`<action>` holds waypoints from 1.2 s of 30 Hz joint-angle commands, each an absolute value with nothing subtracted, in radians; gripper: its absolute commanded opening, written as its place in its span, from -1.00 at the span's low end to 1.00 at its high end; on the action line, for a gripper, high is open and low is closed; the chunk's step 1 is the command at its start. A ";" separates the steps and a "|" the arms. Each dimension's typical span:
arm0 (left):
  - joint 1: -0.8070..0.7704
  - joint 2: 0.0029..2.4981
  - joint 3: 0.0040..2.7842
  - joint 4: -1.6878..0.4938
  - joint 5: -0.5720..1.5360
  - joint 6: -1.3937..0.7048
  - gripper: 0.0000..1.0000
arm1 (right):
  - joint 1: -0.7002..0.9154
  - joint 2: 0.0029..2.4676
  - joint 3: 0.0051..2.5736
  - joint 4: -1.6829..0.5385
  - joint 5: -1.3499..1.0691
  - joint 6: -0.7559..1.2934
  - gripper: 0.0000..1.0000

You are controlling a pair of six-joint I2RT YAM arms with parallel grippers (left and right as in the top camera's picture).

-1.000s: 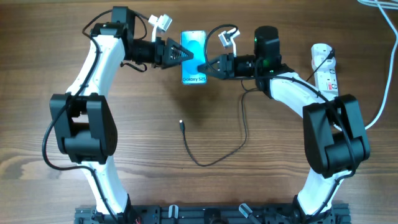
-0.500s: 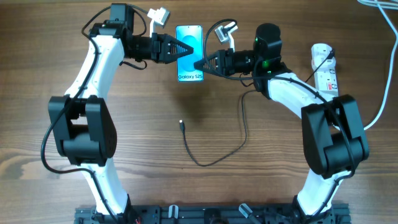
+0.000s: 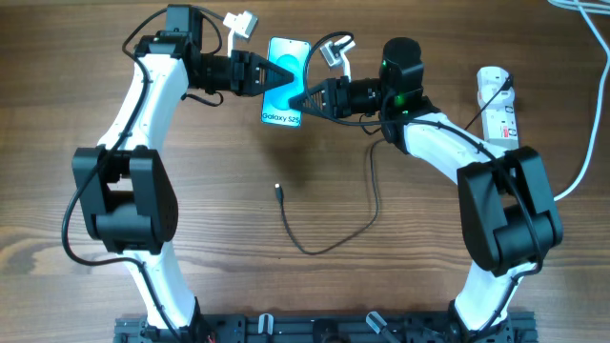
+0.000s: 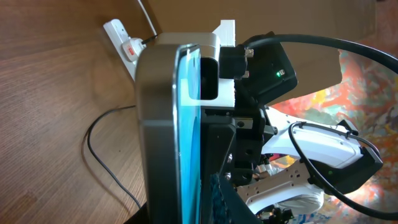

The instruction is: Plug charger to phone and switch on socket

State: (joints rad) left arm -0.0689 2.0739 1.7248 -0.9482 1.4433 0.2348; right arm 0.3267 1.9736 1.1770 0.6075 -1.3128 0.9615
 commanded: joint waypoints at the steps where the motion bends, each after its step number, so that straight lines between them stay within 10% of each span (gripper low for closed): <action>1: -0.089 2.028 1.734 -0.979 1.558 0.252 -0.58 | 0.341 1.988 1.182 0.590 -1.238 0.994 -0.91; 36: -0.133 2.028 1.734 -1.075 1.440 0.255 -0.60 | 0.326 1.988 1.182 0.591 -1.344 1.152 -0.91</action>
State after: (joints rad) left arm -0.0834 2.0735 1.7248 -1.0698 1.3991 0.2382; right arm 0.3225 1.9728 1.1770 0.6003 -1.3876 1.1076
